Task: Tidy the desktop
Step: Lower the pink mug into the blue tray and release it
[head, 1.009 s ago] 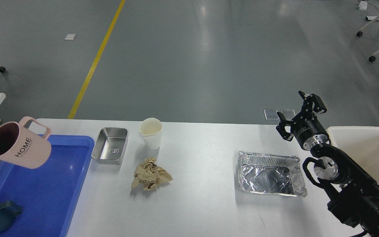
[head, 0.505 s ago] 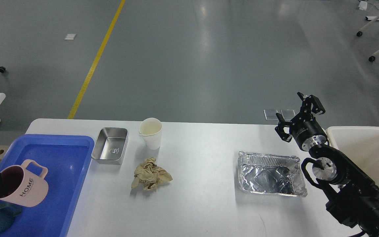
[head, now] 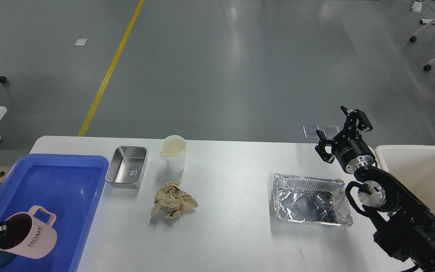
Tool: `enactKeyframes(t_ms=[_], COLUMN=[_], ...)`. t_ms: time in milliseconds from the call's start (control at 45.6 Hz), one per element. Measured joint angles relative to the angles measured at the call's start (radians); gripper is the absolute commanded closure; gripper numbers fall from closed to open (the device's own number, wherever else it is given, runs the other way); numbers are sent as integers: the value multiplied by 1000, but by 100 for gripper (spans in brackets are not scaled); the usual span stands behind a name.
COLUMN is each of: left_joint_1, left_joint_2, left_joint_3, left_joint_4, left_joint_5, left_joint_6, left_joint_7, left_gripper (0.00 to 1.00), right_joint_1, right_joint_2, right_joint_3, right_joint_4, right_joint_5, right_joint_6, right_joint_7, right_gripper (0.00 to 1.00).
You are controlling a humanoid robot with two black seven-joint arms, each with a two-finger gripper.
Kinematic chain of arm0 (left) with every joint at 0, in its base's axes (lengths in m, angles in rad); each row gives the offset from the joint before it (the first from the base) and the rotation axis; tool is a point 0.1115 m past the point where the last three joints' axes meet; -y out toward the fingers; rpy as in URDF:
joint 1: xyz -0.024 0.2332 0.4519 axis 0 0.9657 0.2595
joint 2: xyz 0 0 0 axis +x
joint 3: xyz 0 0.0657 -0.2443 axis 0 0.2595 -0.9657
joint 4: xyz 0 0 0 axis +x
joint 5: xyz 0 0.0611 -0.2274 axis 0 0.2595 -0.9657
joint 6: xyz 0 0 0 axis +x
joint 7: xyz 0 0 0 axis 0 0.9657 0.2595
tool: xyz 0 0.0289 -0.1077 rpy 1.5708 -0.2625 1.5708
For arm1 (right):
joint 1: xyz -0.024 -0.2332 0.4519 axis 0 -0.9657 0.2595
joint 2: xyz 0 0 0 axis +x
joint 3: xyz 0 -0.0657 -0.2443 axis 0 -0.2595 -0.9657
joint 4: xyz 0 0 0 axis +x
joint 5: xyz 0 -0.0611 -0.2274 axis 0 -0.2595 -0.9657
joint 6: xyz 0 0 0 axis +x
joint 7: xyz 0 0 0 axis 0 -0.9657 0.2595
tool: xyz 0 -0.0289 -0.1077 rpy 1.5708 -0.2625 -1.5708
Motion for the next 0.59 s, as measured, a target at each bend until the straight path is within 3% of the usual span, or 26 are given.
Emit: enactKeyframes(t_ms=[241, 592], left_joint_1=[9, 35], left_joint_2=[-56, -69], left_joint_3=[9, 9], left_joint_4=[23, 28], left_joint_5=[-2, 2], left_joint_6=[13, 11], left_joint_7=[0, 1], left_gripper=[90, 89], right_joint_1=[-1, -2], right_joint_2=[-3, -7], right_joint_3=[-1, -2], right_joint_4=[0, -1], right_joint_5=[0, 0], right_joint_6=[0, 0], right_joint_7=[0, 0], right_gripper=[0, 0])
